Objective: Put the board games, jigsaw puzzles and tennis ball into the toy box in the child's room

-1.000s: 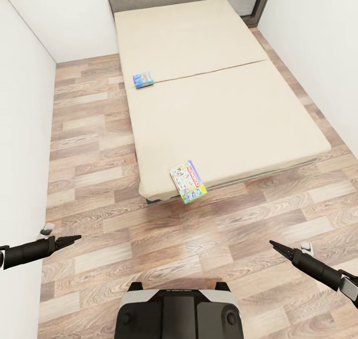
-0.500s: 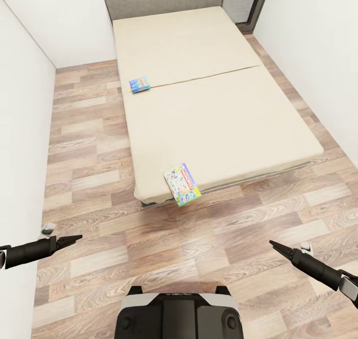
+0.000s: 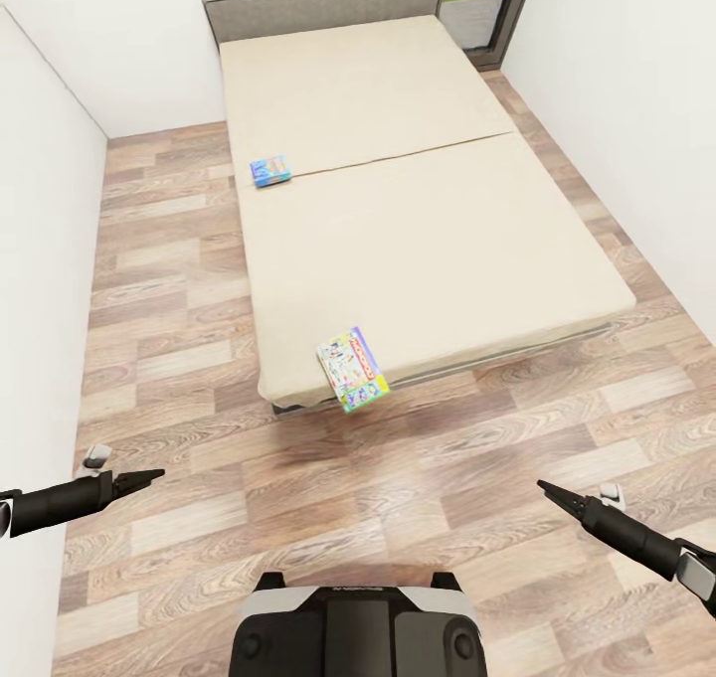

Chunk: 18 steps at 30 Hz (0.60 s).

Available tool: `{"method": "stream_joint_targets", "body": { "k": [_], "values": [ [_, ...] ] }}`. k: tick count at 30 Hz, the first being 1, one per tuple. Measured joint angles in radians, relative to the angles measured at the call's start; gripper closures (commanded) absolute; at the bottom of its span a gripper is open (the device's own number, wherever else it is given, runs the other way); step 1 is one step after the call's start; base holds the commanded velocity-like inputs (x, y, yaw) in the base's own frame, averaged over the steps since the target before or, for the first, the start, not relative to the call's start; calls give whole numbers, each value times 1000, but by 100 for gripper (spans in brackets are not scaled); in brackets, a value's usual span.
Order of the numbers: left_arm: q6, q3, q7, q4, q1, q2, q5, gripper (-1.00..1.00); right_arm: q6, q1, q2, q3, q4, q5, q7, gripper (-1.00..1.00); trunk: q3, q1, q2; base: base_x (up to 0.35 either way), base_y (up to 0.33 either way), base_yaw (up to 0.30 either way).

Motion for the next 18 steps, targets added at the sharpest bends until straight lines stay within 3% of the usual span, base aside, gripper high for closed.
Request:
{"method": "stream_joint_targets", "body": {
  "k": [18],
  "values": [
    [9,0,-8,0,0,7,0,-100,-2,0,6,0,0,1,1,-100,21,0,0,0,-9,42]
  ]
}}
